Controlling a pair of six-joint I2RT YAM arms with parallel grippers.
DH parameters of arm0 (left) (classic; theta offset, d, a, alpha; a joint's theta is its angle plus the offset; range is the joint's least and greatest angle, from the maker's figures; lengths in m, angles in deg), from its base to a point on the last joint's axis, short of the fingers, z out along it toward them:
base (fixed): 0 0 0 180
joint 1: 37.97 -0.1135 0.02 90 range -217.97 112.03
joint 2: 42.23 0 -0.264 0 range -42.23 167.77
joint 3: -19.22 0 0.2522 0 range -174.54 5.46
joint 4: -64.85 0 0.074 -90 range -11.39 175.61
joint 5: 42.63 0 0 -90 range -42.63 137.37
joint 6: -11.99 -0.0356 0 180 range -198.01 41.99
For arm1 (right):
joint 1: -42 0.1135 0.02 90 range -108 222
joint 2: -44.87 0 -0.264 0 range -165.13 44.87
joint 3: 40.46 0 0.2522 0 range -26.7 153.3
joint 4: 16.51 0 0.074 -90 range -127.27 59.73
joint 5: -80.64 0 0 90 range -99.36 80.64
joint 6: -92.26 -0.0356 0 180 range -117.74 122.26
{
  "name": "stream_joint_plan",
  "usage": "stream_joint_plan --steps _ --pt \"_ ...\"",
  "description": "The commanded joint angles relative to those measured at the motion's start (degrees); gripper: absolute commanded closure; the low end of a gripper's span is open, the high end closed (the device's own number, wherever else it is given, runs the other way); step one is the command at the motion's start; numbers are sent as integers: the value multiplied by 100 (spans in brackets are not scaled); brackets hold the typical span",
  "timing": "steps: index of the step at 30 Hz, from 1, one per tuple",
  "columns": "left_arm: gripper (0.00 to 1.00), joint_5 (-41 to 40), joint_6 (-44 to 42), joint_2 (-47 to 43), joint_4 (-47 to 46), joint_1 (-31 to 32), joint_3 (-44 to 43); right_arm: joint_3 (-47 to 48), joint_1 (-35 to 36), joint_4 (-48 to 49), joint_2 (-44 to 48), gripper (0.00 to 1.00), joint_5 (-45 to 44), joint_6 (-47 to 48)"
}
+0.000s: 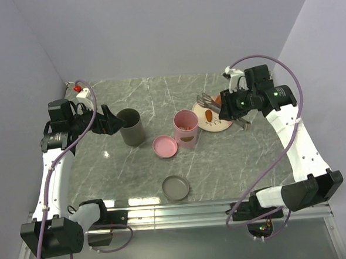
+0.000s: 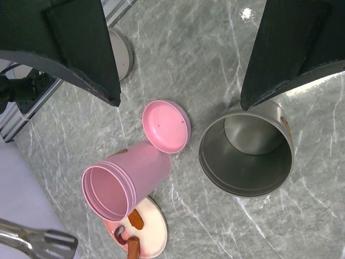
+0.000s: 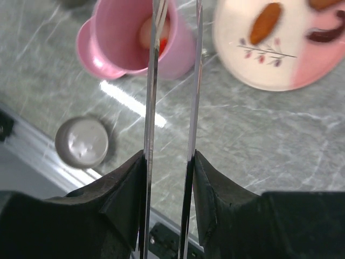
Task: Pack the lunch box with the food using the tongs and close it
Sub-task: Place the fake food in the packing box, then pick up the fake food from the plate.
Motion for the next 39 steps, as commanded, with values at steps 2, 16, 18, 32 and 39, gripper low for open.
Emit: stream_joint_plan --steps 2,16,18,32,39 --pt "1 -90 363 -103 -340 -6 -191 98 -641 506 -350 55 -47 -296" --pt "0 -847 601 -77 -640 -50 55 -798 -835 1648 -1221 47 -696 -498" --pt "1 -934 584 -59 -614 -50 37 -886 -783 1798 -1282 46 -828 -507" --pt "1 -1146 540 -94 -596 -50 134 -1264 -211 2299 -1783 44 -1567 -507" --pt "1 -1128 566 -77 -605 -59 117 -1273 -132 2264 -1898 44 -1620 -498"
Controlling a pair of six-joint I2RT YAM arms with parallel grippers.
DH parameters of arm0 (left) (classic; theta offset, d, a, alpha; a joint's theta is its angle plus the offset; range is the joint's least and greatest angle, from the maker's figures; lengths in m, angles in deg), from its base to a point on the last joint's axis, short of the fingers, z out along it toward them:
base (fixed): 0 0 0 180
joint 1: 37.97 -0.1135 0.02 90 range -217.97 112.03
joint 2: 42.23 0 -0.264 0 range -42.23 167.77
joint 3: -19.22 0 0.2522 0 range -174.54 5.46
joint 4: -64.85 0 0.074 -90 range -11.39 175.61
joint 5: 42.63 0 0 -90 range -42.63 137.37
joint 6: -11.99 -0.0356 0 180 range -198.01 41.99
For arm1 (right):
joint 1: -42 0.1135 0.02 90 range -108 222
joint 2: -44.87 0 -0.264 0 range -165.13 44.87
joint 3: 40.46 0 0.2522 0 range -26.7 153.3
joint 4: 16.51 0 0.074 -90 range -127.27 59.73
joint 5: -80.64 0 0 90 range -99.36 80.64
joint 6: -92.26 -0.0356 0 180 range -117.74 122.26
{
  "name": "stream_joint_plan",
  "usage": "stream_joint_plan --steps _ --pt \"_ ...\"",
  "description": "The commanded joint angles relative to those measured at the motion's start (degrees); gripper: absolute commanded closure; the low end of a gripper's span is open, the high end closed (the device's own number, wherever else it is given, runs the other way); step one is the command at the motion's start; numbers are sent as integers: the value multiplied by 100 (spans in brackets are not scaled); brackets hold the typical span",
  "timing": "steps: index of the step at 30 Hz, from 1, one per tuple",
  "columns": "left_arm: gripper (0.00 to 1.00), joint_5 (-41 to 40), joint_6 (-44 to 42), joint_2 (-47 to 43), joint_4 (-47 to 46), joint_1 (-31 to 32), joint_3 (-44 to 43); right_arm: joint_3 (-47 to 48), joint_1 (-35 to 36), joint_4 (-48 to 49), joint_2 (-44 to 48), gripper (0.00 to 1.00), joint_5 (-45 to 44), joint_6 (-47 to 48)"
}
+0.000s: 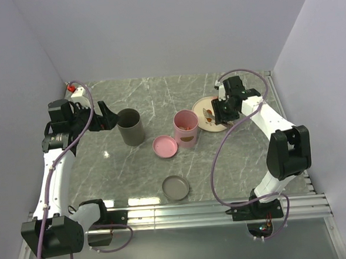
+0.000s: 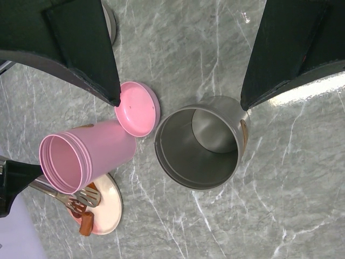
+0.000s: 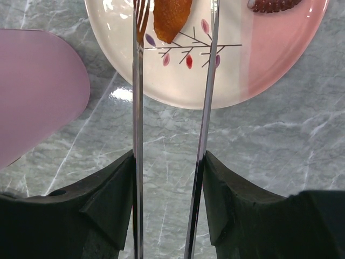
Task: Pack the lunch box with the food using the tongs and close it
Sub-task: Pick up the fake food from the plate.
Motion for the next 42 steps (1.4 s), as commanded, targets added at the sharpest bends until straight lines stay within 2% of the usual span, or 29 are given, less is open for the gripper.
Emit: stream_joint_plan --steps 1,12,16,24,30,36,42 --pt "1 -7 53 -68 -174 -18 -61 12 38 186 -31 44 -83 -13" --pt "1 2 79 -24 -192 -18 -87 4 117 72 -75 48 49 40" --pt "1 -24 44 -42 -174 -26 -78 12 135 10 -32 53 101 49" --pt "1 -33 53 -103 -192 -18 -52 109 74 -192 451 59 119 92" --pt "1 -42 53 -182 -174 -26 -8 267 -234 -403 733 63 312 189" --pt "1 -51 -8 -138 -104 -35 -148 644 -585 -658 953 64 575 417" --pt "1 213 -36 99 11 -26 -429 1531 -621 -684 1103 64 874 752"
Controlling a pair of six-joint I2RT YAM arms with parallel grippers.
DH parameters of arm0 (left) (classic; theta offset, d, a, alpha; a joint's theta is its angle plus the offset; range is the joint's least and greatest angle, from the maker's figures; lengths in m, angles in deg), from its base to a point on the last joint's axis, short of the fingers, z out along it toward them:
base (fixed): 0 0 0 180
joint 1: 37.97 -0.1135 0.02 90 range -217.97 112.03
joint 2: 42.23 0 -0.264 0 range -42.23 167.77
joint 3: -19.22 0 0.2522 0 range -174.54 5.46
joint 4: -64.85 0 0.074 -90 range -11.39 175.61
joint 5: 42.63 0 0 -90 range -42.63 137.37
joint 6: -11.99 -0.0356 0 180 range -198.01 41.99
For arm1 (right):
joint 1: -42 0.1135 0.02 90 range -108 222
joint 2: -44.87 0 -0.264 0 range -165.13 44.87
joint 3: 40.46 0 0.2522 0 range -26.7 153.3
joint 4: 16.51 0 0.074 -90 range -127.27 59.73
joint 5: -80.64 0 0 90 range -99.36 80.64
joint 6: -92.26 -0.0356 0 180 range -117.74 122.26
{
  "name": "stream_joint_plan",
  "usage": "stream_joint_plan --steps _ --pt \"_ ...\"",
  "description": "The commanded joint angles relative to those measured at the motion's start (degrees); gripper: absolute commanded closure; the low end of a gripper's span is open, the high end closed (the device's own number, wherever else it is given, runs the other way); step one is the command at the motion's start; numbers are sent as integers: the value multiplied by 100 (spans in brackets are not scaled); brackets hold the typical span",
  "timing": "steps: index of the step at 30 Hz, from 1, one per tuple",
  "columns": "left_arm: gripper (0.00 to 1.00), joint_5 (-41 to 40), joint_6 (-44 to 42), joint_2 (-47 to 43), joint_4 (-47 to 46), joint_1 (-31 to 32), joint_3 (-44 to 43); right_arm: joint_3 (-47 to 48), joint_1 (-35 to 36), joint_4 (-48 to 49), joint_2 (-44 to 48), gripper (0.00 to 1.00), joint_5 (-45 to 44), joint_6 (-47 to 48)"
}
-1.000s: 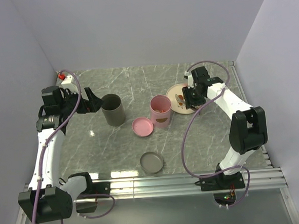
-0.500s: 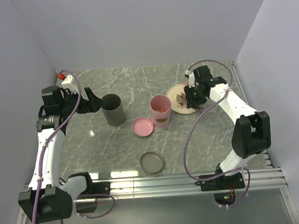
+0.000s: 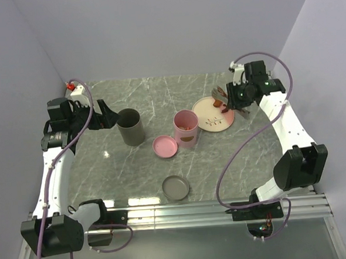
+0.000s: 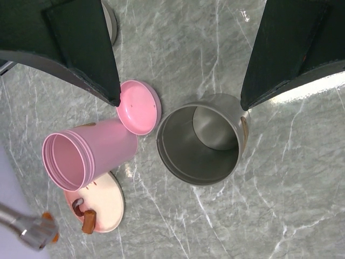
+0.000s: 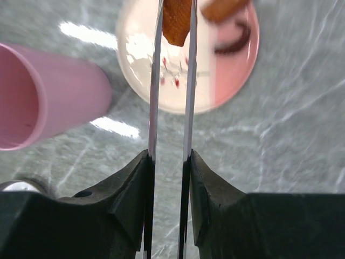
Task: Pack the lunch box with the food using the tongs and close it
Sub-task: Pick up the fake food from the plate, then place the fake food in the packing box.
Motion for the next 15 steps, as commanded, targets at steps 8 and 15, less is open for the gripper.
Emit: stream_joint_plan --steps 8,15 --pt "1 461 158 266 -191 -125 -496 1950 458 34 15 64 1231 52" --pt "1 1005 842 380 -534 -599 -540 2477 1556 236 -407 64 1487 -282"
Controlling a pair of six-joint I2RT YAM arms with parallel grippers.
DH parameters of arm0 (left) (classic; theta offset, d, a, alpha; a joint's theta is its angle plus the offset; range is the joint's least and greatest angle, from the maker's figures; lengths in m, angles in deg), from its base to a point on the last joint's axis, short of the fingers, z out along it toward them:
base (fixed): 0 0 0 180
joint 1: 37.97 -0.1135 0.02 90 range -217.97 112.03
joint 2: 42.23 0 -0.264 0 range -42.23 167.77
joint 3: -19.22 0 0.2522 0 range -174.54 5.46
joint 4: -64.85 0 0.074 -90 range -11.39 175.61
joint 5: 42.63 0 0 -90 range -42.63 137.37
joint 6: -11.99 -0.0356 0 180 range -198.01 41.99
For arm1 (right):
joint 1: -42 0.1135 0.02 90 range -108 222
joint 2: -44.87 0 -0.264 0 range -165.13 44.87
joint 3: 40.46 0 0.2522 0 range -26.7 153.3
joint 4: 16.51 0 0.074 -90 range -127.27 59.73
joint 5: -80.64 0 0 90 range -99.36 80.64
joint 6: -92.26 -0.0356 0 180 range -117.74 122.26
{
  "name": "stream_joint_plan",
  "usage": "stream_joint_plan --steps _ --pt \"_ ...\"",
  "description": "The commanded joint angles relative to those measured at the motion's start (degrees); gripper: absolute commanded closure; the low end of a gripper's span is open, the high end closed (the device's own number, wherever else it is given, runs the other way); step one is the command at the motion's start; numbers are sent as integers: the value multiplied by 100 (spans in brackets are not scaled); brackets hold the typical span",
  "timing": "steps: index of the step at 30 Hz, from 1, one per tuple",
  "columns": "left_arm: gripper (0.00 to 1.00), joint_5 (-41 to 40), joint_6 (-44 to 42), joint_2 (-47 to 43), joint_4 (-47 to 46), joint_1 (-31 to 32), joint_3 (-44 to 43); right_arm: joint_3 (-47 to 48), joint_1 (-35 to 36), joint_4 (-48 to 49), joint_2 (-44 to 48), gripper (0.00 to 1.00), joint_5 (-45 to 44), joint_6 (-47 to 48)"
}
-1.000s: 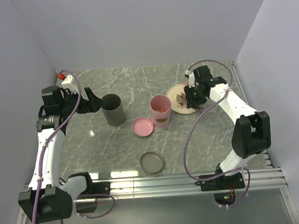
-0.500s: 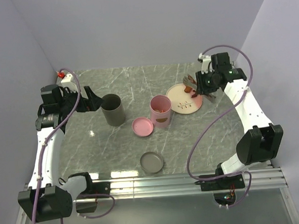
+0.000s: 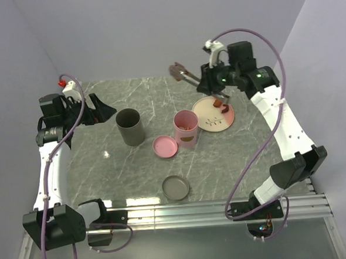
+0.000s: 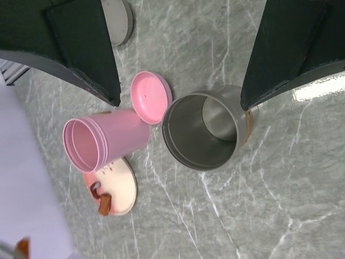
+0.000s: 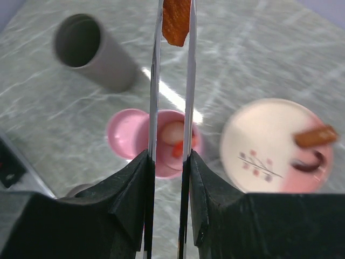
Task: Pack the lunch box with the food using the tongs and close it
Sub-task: Place the fake food in the packing box.
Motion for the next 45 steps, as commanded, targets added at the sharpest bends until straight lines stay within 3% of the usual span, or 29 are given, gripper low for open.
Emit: stream_joint_plan --steps 1,7,14,22,31,45 --pt "1 599 552 22 -477 -287 -206 473 595 247 -261 64 258 -206" --pt "1 645 984 -4 -917 -665 -100 1071 1317 247 -1007 64 171 -356" --pt "1 609 1028 163 -812 -912 -197 1458 2178 168 -1658 64 -75 -294" --pt "1 688 1046 119 -935 -938 -21 1319 2803 212 -1993 63 -550 -154" --pt "1 680 931 40 -847 -930 5 1327 2839 212 -2142 62 -815 -136" --pt "1 601 896 40 -698 -938 -170 1265 2838 160 -1897 44 -981 -145"
